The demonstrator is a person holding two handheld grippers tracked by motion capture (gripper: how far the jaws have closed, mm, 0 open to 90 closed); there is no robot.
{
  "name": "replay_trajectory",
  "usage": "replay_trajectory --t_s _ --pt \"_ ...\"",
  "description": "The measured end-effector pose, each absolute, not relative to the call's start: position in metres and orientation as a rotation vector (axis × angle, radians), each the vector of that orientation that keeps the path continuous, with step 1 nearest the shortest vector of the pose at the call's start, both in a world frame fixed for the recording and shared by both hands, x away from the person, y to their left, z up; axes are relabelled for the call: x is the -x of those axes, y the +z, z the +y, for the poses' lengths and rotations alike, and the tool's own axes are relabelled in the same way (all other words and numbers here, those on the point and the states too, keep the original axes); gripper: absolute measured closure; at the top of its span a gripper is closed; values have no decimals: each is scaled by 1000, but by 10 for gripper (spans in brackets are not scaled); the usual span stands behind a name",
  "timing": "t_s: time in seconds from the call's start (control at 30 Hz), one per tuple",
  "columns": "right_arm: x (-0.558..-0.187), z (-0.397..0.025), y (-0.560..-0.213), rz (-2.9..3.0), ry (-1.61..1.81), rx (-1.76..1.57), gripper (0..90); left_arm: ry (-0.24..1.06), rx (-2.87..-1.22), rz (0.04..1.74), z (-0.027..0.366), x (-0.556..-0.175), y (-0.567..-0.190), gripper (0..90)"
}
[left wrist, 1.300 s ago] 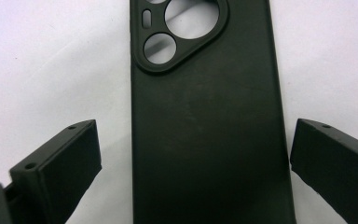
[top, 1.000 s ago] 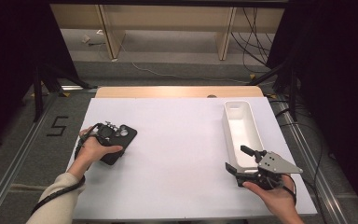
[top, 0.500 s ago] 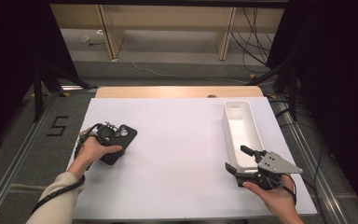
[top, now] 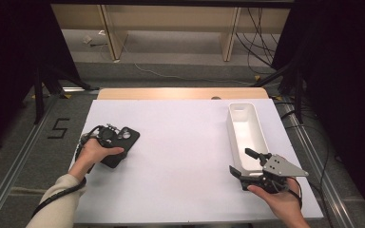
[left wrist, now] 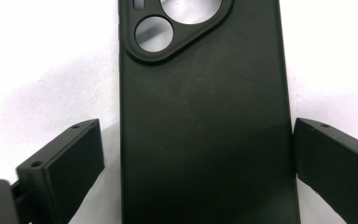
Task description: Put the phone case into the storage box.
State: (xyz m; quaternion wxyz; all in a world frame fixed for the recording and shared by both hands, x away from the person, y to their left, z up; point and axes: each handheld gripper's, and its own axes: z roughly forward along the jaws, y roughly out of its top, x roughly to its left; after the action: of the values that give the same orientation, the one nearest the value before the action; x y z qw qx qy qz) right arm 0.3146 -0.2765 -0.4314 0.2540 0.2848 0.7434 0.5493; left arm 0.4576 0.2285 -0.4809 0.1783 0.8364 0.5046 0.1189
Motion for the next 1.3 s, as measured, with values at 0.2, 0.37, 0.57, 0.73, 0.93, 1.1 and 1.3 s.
replay_trajectory --t_s 0.2,0.37,0.57,0.73,0.93,1.1,1.3 --pt "-315 -276 -432 2022 1492 -776 197 319 -2363 1428 229 -459 -481 32" --pt "-315 -276 -432 2021 1492 -772 197 310 -2366 1426 230 -459 -481 37" --pt "-315 -277 -432 2021 1492 -774 197 293 -2355 1433 231 -460 -482 44" --pt "-315 -276 -432 2021 1493 -773 197 288 -2356 1431 231 -460 -482 44" --pt "-315 -276 -432 2023 1492 -778 197 283 -2357 1430 232 -460 -482 44" --pt "-315 -276 -432 2021 1492 -774 197 287 -2358 1432 231 -460 -482 49" --pt "-315 -276 -431 2021 1494 -775 197 279 -2364 1442 230 -461 -481 57"
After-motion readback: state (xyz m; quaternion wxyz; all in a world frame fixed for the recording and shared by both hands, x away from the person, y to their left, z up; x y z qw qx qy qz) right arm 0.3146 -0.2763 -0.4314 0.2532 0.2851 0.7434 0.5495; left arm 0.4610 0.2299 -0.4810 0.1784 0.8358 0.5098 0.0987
